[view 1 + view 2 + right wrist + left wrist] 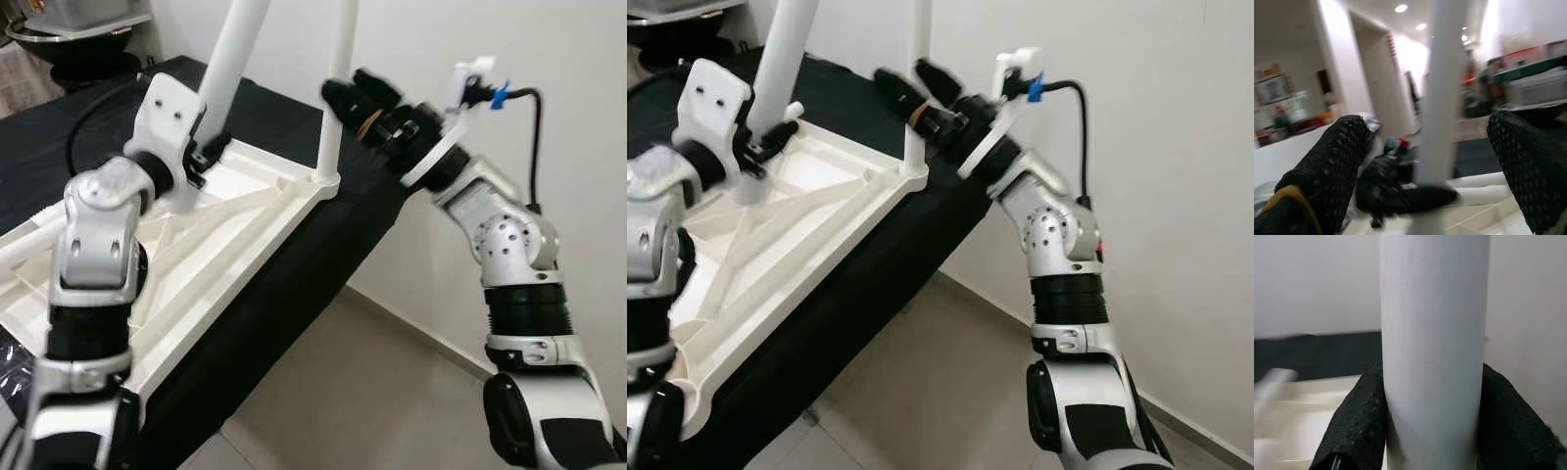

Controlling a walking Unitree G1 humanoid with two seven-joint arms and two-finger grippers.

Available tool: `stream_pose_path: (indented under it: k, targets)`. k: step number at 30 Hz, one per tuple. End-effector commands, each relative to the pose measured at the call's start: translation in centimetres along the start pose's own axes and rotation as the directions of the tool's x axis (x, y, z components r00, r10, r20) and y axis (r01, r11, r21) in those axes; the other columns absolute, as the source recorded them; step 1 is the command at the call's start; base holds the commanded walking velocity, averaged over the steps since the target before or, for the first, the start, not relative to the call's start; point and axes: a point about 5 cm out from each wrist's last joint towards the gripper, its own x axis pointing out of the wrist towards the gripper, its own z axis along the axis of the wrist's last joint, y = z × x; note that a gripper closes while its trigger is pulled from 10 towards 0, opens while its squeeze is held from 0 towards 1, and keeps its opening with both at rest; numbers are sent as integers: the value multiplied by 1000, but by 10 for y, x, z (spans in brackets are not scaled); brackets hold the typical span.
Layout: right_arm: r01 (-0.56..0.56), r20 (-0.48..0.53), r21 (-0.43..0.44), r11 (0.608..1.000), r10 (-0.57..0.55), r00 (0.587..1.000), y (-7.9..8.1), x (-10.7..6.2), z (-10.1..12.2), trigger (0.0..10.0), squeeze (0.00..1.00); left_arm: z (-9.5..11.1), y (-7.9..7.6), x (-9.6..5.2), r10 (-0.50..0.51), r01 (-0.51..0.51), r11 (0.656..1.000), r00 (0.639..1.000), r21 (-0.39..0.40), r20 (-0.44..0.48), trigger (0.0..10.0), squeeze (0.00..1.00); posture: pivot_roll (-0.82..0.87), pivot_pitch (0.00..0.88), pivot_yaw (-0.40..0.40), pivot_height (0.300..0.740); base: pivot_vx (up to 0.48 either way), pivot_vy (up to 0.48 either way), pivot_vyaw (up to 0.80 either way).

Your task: Building children table

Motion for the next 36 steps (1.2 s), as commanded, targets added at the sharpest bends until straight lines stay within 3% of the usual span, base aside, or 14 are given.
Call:
stream_pose_path:
  k: [1,3,4,6,12,22,25,27,30,36]
  targets:
    - [-39,-1,8,999,39,999,5,1,1,10000,0,5,-2,-1,-35,35,999,999,-17,18,10000,0,39,97,-81,740,0,0,0]
    - [-107,-39,21,994,108,993,11,2,-2,10000,0,-5,-22,-5,-174,176,977,984,-122,28,10000,0,35,105,-82,740,0,0,0]
    - [-107,-39,21,994,108,993,11,2,-2,10000,0,-5,-22,-5,-174,176,977,984,-122,28,10000,0,35,105,-82,740,0,0,0]
    - [-122,-81,22,992,124,989,11,1,-3,10000,0,-11,-39,-12,-296,298,934,954,-198,41,10000,0,36,110,-81,740,0,0,0]
    - [-73,-165,-14,997,69,984,1,-3,-9,10000,0,-16,-56,-17,-318,319,913,947,-256,47,10000,0,34,117,-85,740,0,0,0]
    - [-59,-183,15,998,61,981,-1,-5,-12,10000,0,-10,-61,-18,-340,343,905,939,-250,59,10000,0,34,121,-89,740,0,0,0]
    - [-48,-220,97,994,69,973,0,-2,-19,10000,0,-7,-69,-18,-393,396,885,917,-244,62,10000,0,30,118,-86,740,0,0,0]
    - [-48,-220,97,994,69,973,0,-2,-19,10000,0,-7,-69,-18,-393,396,885,917,-244,62,10000,0,30,118,-86,740,0,0,0]
    - [-60,-238,164,985,98,966,5,3,-27,10000,0,-4,-77,-17,-436,437,867,898,-240,62,10000,0,30,118,-84,740,0,0,0]
    - [-55,-229,192,980,99,968,7,9,-28,10000,0,0,-86,-16,-478,479,850,876,-220,63,10000,0,29,122,-82,740,0,0,0]
